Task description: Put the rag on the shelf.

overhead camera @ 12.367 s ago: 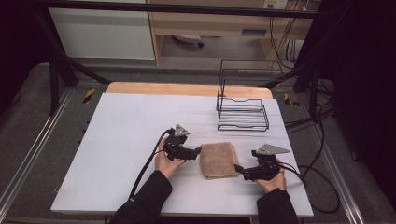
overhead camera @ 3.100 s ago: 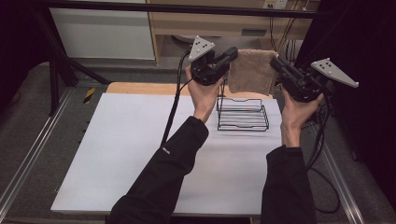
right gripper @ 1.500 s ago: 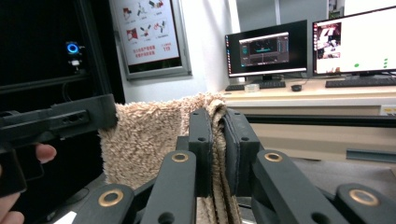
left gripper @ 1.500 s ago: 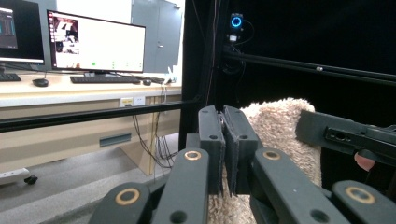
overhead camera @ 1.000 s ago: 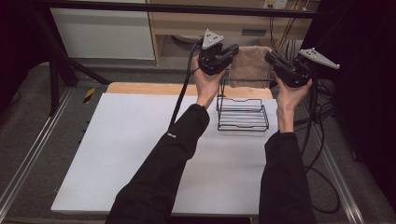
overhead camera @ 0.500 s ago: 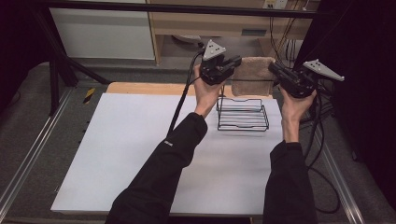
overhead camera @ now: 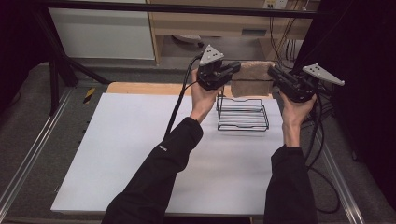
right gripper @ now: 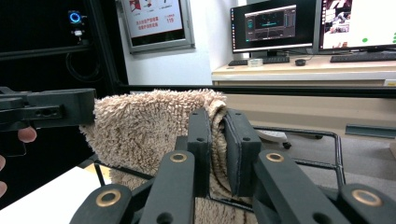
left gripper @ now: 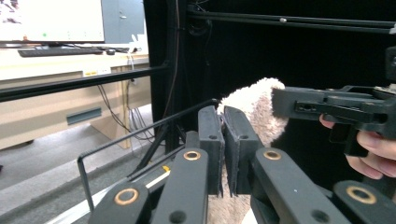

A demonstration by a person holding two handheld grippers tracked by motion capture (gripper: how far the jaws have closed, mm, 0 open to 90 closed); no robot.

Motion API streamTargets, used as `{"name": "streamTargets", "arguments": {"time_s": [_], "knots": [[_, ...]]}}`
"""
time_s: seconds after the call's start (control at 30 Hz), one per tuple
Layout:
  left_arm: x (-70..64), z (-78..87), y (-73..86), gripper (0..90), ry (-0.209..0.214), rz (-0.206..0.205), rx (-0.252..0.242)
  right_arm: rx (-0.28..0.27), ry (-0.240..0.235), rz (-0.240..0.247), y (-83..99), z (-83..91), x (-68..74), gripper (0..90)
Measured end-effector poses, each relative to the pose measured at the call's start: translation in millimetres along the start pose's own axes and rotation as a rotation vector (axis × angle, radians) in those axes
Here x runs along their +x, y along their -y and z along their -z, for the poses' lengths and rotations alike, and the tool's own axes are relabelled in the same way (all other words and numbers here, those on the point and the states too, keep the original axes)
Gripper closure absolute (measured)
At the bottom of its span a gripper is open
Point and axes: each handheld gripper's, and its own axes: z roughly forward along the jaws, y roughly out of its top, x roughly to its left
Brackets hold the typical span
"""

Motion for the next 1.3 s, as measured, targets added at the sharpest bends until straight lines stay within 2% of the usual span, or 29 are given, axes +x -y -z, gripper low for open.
{"name": "streamTargets", "arguments": {"time_s": [0.23, 0.33, 0.53, 0.7, 0.8, 0.93, 1.07, 1.2, 1.3], "knots": [[-1.6, 4.2, 3.4, 85.3, 0.018, 0.009, 0.035, 0.01, -0.017, 0.006, 3.7, 4.9, 1.6, 81.2], [-3.7, 6.8, 4.7, 85.2, 0.022, 0.0, 0.047, 0.018, -0.02, 0.009, 3.6, 7.0, 3.3, 81.1], [-7.9, 8.9, 9.1, 85.0, 0.023, 0.018, 0.072, 0.052, -0.02, 0.012, 6.8, 11.8, 6.4, 80.8], [-12.0, 10.8, 13.8, 84.4, 0.024, 0.018, 0.089, 0.071, -0.027, 0.011, 10.3, 16.5, 7.1, 80.8], [-13.0, 11.0, 16.4, 84.0, 0.025, 0.038, 0.098, 0.085, -0.029, 0.02, 12.4, 18.0, 7.9, 80.7], [-15.3, 12.1, 18.6, 82.9, 0.028, 0.032, 0.115, 0.096, -0.032, 0.023, 14.4, 19.9, 8.1, 80.8], [-16.2, 16.6, 16.1, 79.1, 0.037, 0.03, 0.122, 0.104, -0.035, 0.029, 16.1, 20.6, 7.9, 80.9], [-13.3, 21.9, 5.4, 78.4, 0.015, 0.043, 0.095, 0.104, -0.036, 0.025, 18.0, 21.4, 7.1, 80.9], [-11.8, 20.1, 0.4, 80.5, 0.005, 0.051, 0.112, 0.104, -0.036, 0.024, 18.6, 21.2, 7.1, 80.9]]}}
